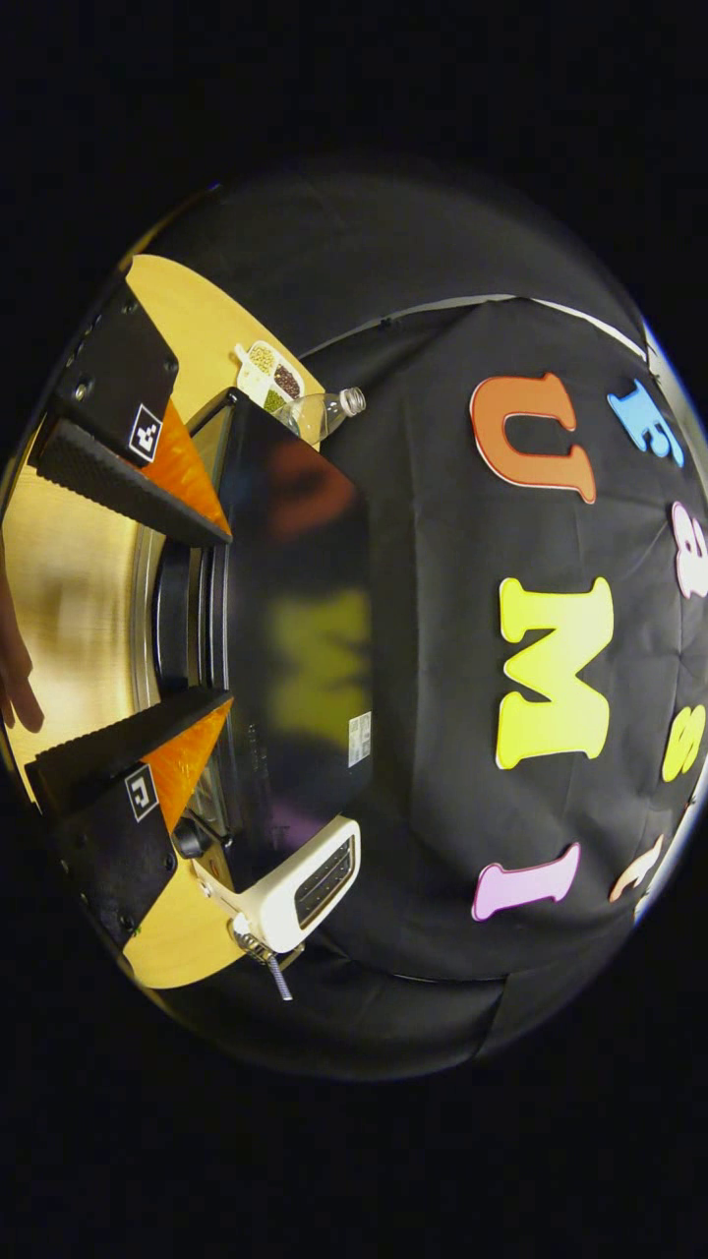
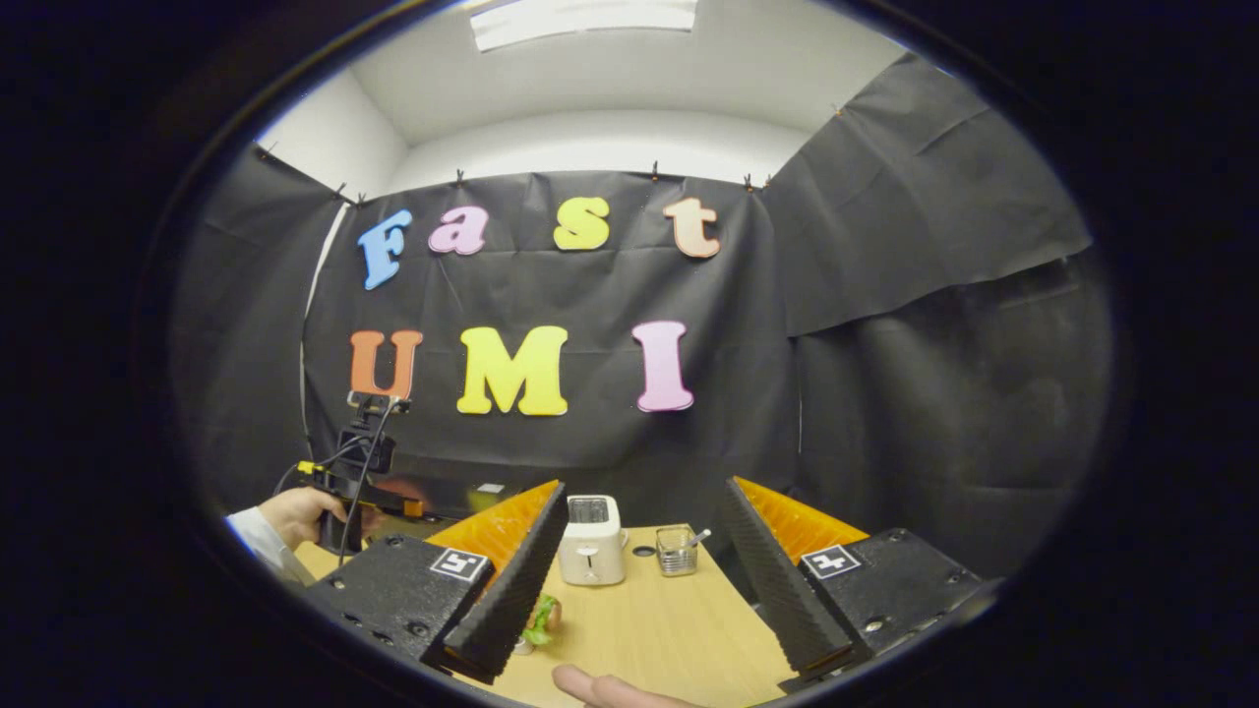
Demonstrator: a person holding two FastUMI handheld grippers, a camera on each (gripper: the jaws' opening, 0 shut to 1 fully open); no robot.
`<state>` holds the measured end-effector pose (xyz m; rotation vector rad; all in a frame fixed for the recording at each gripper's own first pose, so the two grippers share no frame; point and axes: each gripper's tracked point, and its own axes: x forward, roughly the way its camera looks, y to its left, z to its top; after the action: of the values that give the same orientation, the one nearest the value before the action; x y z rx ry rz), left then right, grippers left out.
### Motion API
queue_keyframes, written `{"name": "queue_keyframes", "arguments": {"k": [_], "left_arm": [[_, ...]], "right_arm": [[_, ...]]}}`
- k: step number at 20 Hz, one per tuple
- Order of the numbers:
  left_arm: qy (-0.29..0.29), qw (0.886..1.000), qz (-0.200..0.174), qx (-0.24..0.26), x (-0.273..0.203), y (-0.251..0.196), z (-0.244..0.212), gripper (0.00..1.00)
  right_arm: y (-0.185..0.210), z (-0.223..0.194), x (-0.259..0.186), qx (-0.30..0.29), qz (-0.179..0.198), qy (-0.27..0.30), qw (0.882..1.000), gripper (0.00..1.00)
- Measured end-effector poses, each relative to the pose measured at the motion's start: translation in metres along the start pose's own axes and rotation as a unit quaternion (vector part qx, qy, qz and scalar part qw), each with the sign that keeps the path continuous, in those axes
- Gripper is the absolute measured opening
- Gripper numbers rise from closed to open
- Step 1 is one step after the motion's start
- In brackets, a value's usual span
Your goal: Open the electric oven with the left hand, put the food in, and close the electric oven.
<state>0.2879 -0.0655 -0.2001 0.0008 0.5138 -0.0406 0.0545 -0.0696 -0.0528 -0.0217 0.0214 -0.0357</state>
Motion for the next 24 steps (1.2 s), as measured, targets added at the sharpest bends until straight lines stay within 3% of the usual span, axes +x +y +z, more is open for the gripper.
{"name": "queue_keyframes", "arguments": {"k": [2,3,12,13,14,16,17,24], "left_arm": [[0.007,1.000,-0.009,-0.012,-0.005,-0.007,-0.006,0.96],[0.005,1.000,-0.009,-0.015,-0.009,-0.006,-0.007,0.96],[0.006,1.000,-0.012,-0.010,-0.045,-0.009,-0.046,0.96],[0.006,1.000,-0.014,-0.010,-0.050,-0.010,-0.051,0.96],[0.004,1.000,-0.015,-0.011,-0.054,-0.010,-0.057,0.96],[0.001,1.000,-0.017,-0.012,-0.060,-0.010,-0.070,0.96],[-0.001,1.000,-0.019,-0.012,-0.064,-0.010,-0.077,0.96],[0.004,1.000,-0.024,-0.005,-0.079,-0.014,-0.132,0.95]], "right_arm": [[0.002,-0.002,-0.001,0.002,0.001,0.003,1.000,1.00],[0.004,-0.002,-0.003,0.002,0.002,0.005,1.000,0.90],[0.010,0.005,-0.023,-0.006,-0.003,0.006,1.000,0.90],[0.011,0.004,-0.026,-0.008,-0.004,0.005,1.000,1.00],[0.012,0.006,-0.029,-0.009,-0.007,0.003,1.000,0.90],[0.013,0.007,-0.034,-0.011,-0.009,0.002,1.000,0.90],[0.015,0.006,-0.036,-0.010,-0.009,0.001,1.000,1.00],[0.016,0.003,-0.043,-0.011,-0.011,0.012,1.000,1.00]]}}
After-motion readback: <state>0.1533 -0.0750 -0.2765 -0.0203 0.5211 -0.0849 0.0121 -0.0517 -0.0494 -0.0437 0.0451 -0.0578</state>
